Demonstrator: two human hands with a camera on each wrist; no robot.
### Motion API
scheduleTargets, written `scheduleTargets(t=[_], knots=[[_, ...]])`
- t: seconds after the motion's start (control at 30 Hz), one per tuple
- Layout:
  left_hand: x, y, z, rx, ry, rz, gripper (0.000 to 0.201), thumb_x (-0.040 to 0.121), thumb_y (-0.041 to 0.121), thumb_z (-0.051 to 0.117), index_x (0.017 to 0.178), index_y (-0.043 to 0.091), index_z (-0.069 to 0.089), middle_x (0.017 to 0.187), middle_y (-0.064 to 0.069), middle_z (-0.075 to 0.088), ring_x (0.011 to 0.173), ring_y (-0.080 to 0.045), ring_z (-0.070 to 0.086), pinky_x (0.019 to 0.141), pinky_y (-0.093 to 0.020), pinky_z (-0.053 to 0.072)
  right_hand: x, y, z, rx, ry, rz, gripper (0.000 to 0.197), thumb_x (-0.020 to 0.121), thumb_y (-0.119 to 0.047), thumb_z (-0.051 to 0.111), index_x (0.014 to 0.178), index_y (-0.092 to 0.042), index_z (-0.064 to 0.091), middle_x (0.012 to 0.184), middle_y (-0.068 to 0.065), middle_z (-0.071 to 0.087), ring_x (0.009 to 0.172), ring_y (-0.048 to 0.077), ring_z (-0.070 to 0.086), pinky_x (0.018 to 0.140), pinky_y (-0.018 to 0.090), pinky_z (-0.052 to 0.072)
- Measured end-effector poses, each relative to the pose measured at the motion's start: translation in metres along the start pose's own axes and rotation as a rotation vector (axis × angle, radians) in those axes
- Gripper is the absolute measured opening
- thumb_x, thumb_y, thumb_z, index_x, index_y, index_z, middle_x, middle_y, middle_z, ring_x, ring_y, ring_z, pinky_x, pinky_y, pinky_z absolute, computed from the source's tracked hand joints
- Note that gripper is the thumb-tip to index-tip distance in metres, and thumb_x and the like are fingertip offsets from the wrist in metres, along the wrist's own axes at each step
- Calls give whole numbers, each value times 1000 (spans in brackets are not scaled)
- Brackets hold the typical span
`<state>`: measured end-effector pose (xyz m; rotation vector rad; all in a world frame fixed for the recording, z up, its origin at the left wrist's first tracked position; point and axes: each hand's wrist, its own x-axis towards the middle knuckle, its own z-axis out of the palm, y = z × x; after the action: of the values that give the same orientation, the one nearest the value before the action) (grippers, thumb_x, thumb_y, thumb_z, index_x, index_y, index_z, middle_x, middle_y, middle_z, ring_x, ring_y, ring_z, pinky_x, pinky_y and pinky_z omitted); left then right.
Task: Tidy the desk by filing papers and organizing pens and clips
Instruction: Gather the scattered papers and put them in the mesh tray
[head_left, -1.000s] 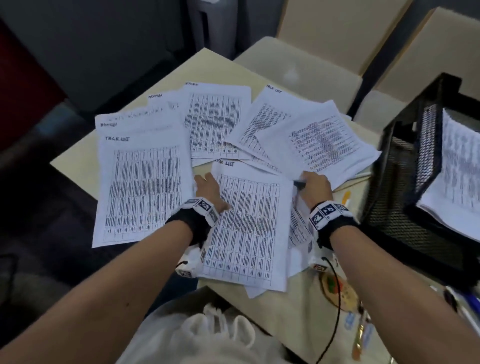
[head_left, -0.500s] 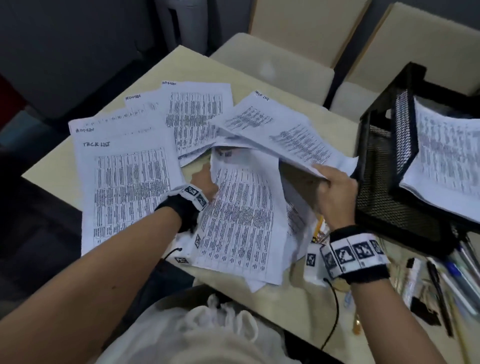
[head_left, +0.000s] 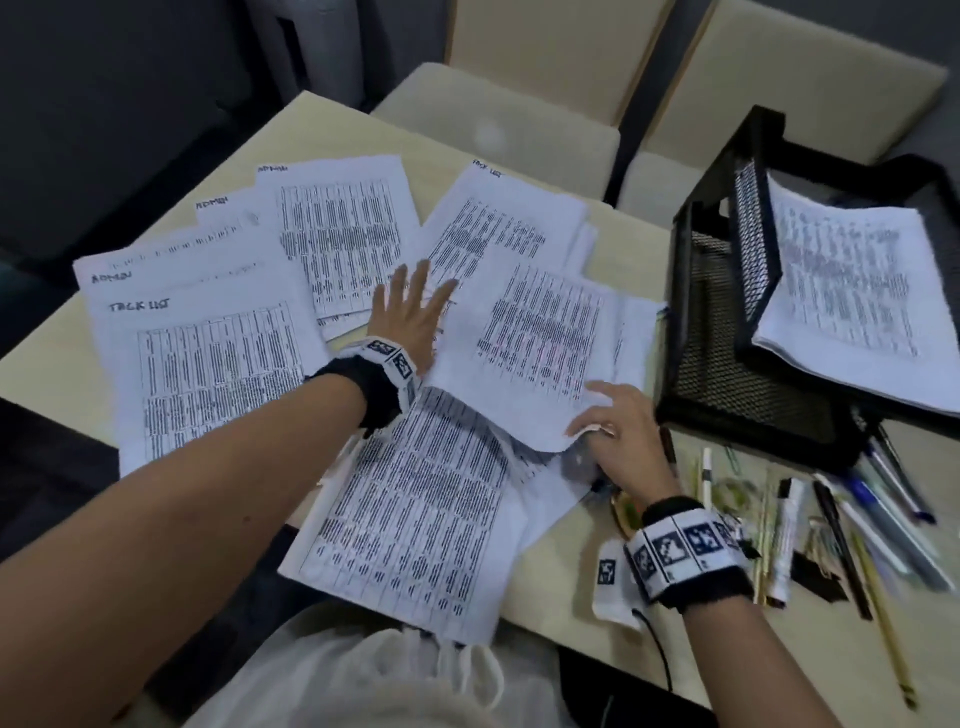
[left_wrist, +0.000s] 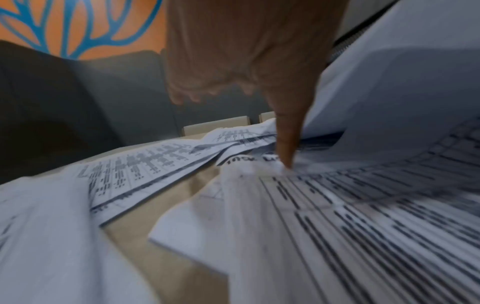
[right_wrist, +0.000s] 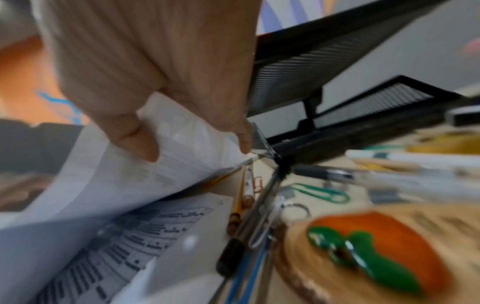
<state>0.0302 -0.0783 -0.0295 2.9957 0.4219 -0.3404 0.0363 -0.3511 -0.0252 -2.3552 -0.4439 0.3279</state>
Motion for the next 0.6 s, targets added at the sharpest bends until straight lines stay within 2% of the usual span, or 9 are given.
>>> scheduleTargets(t=[0.07, 0.13, 0.17, 0.23, 0.3, 0.4, 0.5, 0.53, 0.6], knots=[[11, 5, 6, 41, -194, 69, 75, 95, 24, 45, 150, 30, -5, 159, -4, -13, 148, -29, -7, 118, -51, 0, -4, 4, -5, 291, -32, 157, 16, 72, -21, 56, 73, -17, 72, 143, -3, 34, 138, 17, 27, 108, 33, 31], [13, 11, 12, -3, -292, 72, 66, 97, 31, 40, 151, 29, 3, 160, -5, -3, 148, -29, 2, 118, -52, 7, -4, 5, -8, 570, 116, 316, 17, 73, -35, 56, 84, -29, 67, 152, 2, 28, 136, 19, 34, 113, 40, 30], [11, 15, 14, 1, -304, 72, 66, 96, 36, 40, 151, 28, 5, 160, -7, -2, 148, -30, 3, 118, -52, 10, -1, 5, -7, 640, 239, 414, 20, 77, -36, 60, 95, -28, 65, 149, 6, 35, 132, 21, 40, 112, 39, 31], [6, 20, 19, 46, -270, 83, 75, 92, 39, 48, 151, 26, 4, 160, -9, -1, 147, -31, 5, 117, -51, 12, 11, 6, -3, 657, 367, 589, 45, 81, -34, 66, 118, -10, 55, 134, 7, 49, 121, 23, 47, 107, 36, 35], [1, 19, 19, 70, -211, 101, 73, 92, 31, 51, 151, 22, 8, 159, -10, 5, 146, -30, 11, 118, -50, 16, 22, 3, 1, 592, 320, 663, 47, 80, -23, 69, 120, -6, 51, 121, 5, 52, 114, 24, 50, 104, 39, 41], [-5, 18, 18, 113, -174, 134, 67, 93, 33, 49, 149, 18, 17, 156, -10, 17, 142, -30, 22, 116, -50, 19, 35, -19, -14, 252, 255, 512, 26, 83, -4, 56, 108, -3, 61, 115, 16, 63, 102, 30, 57, 91, 33, 46], [-8, 20, 25, 92, -147, 207, 72, 87, 51, 51, 146, 23, 22, 148, -10, 32, 136, -31, 32, 112, -52, 25, 29, -54, -57, -20, 489, 196, 29, 87, 1, 48, 114, -2, 57, 111, 20, 62, 103, 33, 55, 81, 28, 39], [-8, 21, 25, 70, -150, 216, 74, 84, 56, 52, 144, 23, 24, 144, -10, 35, 132, -32, 34, 109, -52, 29, 28, -70, -72, -8, 572, 93, 30, 87, 2, 47, 116, -2, 54, 112, 18, 62, 102, 31, 56, 78, 24, 37], [-10, 15, 22, -19, -170, 155, 80, 78, 59, 60, 140, 19, 29, 137, -12, 36, 125, -32, 36, 102, -49, 37, 38, -92, -92, 113, 710, -56, 38, 86, 2, 48, 123, -5, 46, 117, 4, 56, 103, 19, 54, 80, 6, 36]])
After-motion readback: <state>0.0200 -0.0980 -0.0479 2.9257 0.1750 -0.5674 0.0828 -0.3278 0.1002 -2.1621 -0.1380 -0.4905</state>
